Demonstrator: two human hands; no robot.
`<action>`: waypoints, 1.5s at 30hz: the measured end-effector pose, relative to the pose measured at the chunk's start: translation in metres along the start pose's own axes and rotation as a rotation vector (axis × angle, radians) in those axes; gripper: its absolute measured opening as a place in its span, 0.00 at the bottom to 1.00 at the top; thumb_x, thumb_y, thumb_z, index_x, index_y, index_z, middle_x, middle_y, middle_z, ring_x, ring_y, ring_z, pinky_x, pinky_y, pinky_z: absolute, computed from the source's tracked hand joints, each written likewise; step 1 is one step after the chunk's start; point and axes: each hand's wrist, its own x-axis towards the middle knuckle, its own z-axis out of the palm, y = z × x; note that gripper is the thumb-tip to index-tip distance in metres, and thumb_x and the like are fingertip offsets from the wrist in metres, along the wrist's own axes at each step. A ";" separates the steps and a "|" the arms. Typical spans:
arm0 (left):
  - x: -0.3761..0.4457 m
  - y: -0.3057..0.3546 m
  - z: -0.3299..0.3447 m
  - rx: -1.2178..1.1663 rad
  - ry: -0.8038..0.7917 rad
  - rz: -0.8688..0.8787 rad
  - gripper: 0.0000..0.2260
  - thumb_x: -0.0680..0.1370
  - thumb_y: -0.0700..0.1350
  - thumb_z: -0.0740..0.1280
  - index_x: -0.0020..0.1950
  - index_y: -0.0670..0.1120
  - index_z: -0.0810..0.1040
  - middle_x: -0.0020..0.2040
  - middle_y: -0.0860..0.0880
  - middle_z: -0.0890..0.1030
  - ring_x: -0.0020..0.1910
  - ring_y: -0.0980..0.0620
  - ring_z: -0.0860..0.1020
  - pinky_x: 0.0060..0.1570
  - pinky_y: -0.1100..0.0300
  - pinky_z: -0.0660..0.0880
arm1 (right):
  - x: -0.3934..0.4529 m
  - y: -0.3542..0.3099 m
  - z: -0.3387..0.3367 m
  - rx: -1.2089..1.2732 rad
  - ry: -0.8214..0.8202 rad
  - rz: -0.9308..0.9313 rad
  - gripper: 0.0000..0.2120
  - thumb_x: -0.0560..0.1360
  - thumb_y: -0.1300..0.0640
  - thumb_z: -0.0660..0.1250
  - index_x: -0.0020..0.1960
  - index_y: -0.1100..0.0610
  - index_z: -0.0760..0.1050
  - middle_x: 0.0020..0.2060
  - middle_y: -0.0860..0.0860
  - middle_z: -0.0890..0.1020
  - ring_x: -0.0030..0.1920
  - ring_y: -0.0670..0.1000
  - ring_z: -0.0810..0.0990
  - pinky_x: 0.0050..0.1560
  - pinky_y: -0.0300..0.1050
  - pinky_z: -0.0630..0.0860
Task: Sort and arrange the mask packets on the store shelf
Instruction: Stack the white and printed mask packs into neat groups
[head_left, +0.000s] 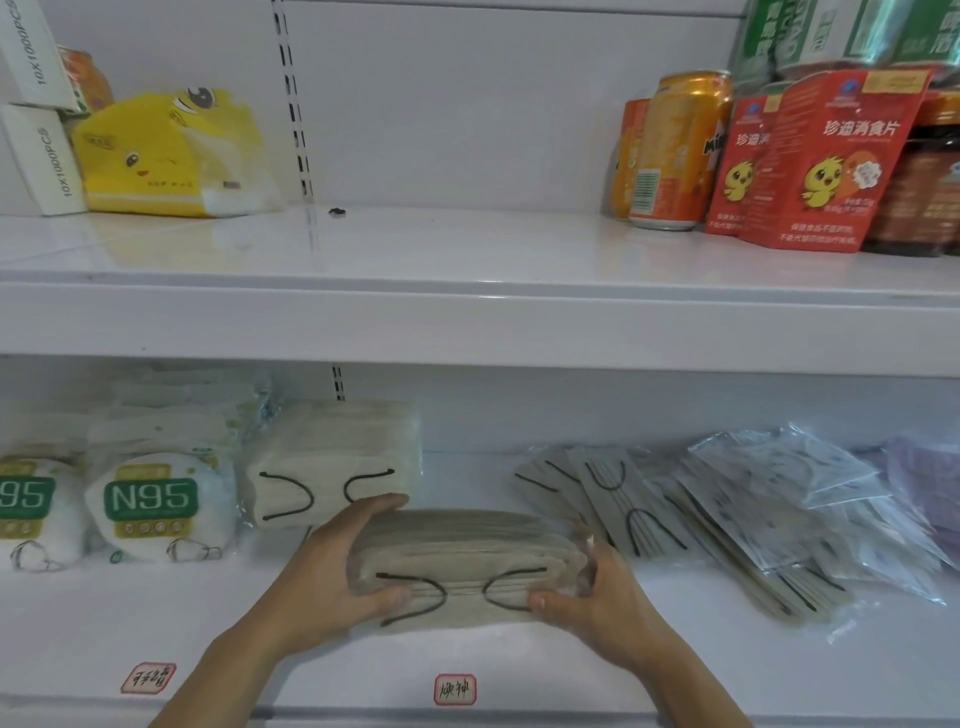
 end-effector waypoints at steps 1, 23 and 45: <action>-0.002 -0.002 0.001 -0.042 0.017 -0.022 0.37 0.66 0.62 0.80 0.71 0.66 0.68 0.66 0.67 0.74 0.65 0.64 0.73 0.65 0.58 0.72 | 0.001 0.001 0.000 0.002 0.003 0.000 0.26 0.71 0.70 0.77 0.62 0.53 0.72 0.37 0.36 0.85 0.39 0.37 0.83 0.41 0.30 0.75; -0.013 -0.008 0.034 -0.562 0.184 -0.127 0.34 0.63 0.28 0.63 0.62 0.58 0.75 0.55 0.52 0.82 0.33 0.46 0.77 0.32 0.56 0.70 | 0.014 0.014 0.016 0.144 0.013 -0.002 0.32 0.65 0.67 0.72 0.66 0.49 0.71 0.34 0.44 0.82 0.28 0.48 0.72 0.31 0.40 0.69; -0.011 -0.015 0.020 -0.596 0.090 -0.139 0.39 0.55 0.40 0.87 0.63 0.42 0.77 0.54 0.46 0.86 0.56 0.44 0.84 0.52 0.59 0.81 | 0.011 0.018 0.025 0.317 0.089 0.037 0.39 0.58 0.66 0.86 0.64 0.68 0.71 0.54 0.68 0.83 0.56 0.69 0.83 0.60 0.73 0.76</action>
